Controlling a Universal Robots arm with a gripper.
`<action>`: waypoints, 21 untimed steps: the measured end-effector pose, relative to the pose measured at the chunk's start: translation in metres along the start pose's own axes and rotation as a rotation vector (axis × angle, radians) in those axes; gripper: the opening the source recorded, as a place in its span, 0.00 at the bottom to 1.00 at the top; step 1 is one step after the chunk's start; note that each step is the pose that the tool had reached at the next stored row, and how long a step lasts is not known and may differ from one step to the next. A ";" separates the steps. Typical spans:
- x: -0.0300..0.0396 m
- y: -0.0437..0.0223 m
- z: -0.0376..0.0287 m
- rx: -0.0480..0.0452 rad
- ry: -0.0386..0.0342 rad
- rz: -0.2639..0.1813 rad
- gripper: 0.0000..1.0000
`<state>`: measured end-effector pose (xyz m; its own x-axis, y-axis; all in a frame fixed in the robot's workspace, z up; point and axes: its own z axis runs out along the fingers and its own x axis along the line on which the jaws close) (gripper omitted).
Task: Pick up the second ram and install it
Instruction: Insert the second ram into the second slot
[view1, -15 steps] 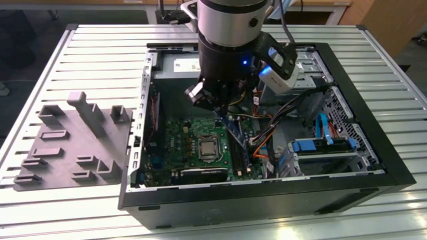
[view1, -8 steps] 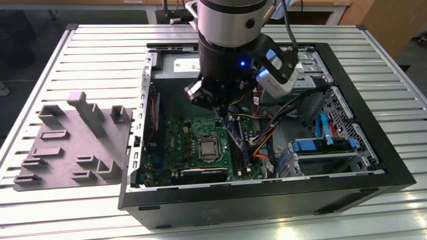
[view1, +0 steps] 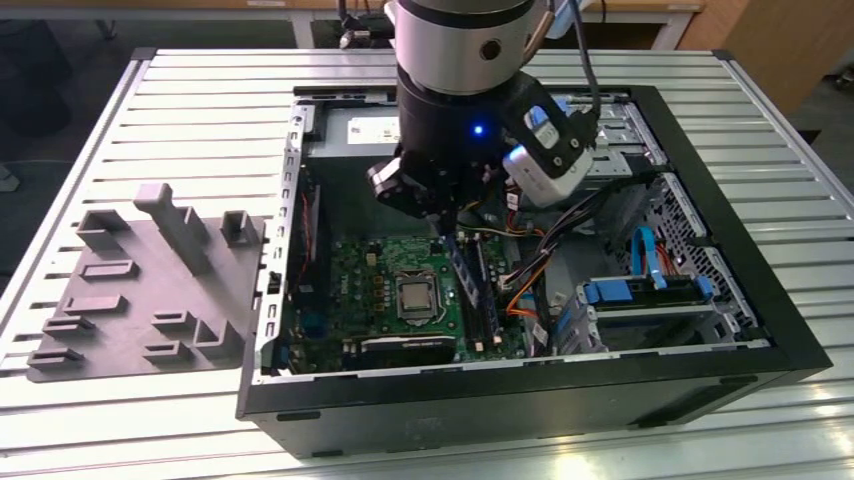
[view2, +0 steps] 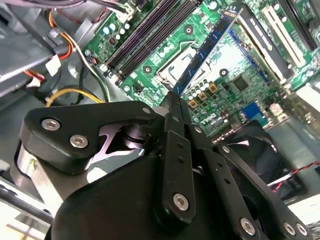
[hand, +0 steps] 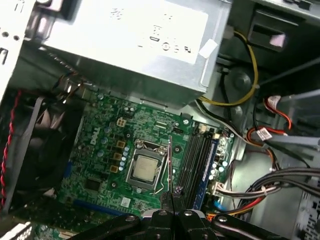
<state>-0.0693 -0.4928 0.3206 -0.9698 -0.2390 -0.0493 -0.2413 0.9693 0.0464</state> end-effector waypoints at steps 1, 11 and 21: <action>0.0000 0.0000 0.0001 0.0008 -0.0007 0.017 0.11; 0.0001 -0.0001 0.0012 0.0095 -0.0090 0.192 0.11; -0.0002 -0.0001 0.0016 0.0111 -0.0110 0.236 0.11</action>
<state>-0.0690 -0.4927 0.3190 -0.9988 -0.0049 -0.0492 -0.0072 0.9989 0.0470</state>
